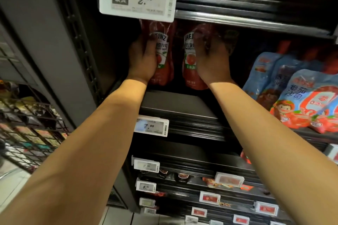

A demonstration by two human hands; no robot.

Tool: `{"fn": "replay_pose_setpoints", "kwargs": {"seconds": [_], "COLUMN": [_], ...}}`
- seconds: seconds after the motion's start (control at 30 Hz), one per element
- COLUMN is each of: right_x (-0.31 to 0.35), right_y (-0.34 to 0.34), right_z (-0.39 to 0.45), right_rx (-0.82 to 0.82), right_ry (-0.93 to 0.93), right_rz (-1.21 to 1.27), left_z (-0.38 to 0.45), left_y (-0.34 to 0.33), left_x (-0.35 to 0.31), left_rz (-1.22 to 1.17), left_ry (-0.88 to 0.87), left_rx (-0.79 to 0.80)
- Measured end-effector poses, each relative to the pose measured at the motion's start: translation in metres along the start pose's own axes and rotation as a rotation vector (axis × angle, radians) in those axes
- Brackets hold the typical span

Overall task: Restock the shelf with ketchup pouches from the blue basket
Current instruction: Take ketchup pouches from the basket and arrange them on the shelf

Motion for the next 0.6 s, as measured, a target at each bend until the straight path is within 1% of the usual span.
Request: {"fn": "replay_pose_setpoints", "kwargs": {"seconds": [0.07, 0.17, 0.27, 0.37, 0.47, 0.53, 0.6], "right_x": [-0.007, -0.019, -0.029, -0.033, -0.04, -0.042, -0.042], "right_y": [-0.011, -0.024, -0.024, -0.017, -0.016, -0.015, -0.015], "right_z": [0.002, -0.001, -0.007, -0.017, -0.023, -0.023, -0.022], "right_rx": [0.018, 0.086, 0.165, 0.235, 0.336, 0.36, 0.351], "right_ry": [-0.016, -0.096, -0.119, -0.106, -0.09, -0.104, -0.103], "right_rz": [0.061, 0.243, 0.254, 0.15, -0.107, -0.214, -0.252], "left_z": [0.001, 0.003, 0.001, -0.003, -0.012, -0.025, -0.039], "left_y": [-0.001, -0.001, -0.002, -0.001, 0.004, 0.007, 0.008], "left_x": [0.002, 0.002, 0.002, -0.001, -0.01, -0.014, -0.012], "left_rz": [0.012, 0.033, 0.058, 0.138, 0.264, 0.429, 0.655], "left_ry": [-0.004, -0.005, -0.029, 0.002, -0.021, -0.048, -0.027], "left_rx": [-0.011, -0.007, 0.02, 0.06, 0.097, 0.094, 0.132]}}
Point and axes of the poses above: each hand's wrist, its own z-axis towards the middle knuckle, its own y-axis out of the back of the hand, x = y × z, the point moved 4 cm from there along z, towards the middle knuckle
